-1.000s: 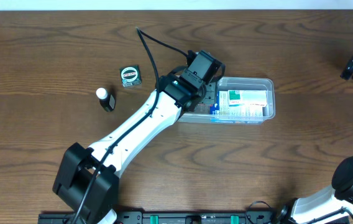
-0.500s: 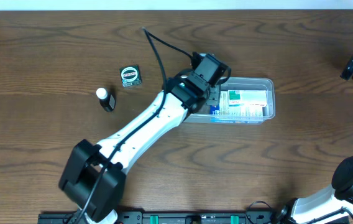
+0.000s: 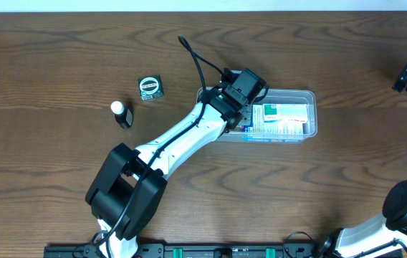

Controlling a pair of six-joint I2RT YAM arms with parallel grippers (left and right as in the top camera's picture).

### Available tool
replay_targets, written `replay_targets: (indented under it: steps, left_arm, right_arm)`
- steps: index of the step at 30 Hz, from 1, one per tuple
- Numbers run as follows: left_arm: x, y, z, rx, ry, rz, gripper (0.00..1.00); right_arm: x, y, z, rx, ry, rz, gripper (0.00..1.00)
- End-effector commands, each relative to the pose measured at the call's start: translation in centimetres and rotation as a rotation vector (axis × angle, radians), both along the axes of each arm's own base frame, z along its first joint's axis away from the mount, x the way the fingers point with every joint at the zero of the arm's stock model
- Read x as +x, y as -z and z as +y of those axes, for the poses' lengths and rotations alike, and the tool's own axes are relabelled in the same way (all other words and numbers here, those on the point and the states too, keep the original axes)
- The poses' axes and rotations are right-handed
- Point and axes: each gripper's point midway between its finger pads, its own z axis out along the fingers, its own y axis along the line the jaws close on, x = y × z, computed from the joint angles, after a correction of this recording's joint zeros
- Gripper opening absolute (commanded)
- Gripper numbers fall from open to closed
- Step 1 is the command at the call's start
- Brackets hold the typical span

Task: Pack container
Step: 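Lift the red packet with left gripper and carry it over the container, then lower the red packet into the container's left end beside the blue box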

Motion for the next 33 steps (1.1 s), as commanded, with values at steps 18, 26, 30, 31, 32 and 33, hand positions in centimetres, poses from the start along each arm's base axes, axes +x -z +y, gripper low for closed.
replay_targets:
  steps: [18, 26, 30, 31, 32, 33]
  left_arm:
    - [1.1, 2.5, 0.0, 0.034, -0.045, 0.005, 0.57]
    - [1.2, 2.6, 0.0, 0.034, -0.044, 0.005, 0.57]
    - [1.2, 2.6, 0.0, 0.035, -0.044, 0.005, 0.57]
    - [1.2, 2.6, 0.0, 0.034, -0.044, 0.005, 0.58]
    - [1.2, 2.6, 0.0, 0.035, -0.044, 0.005, 0.67]
    - [1.2, 2.6, 0.0, 0.035, -0.044, 0.005, 0.72]
  right_arm:
    - [0.0, -1.0, -0.1, -0.007, 0.014, -0.028, 0.99]
    - [0.0, -1.0, -0.1, -0.007, 0.014, -0.028, 0.99]
    - [0.0, -1.0, -0.1, -0.007, 0.014, -0.028, 0.99]
    - [0.0, -1.0, -0.1, -0.007, 0.014, -0.028, 0.99]
    - [0.0, -1.0, -0.1, -0.007, 0.014, -0.028, 0.99]
    - [0.0, -1.0, -0.1, -0.007, 0.014, -0.028, 0.99]
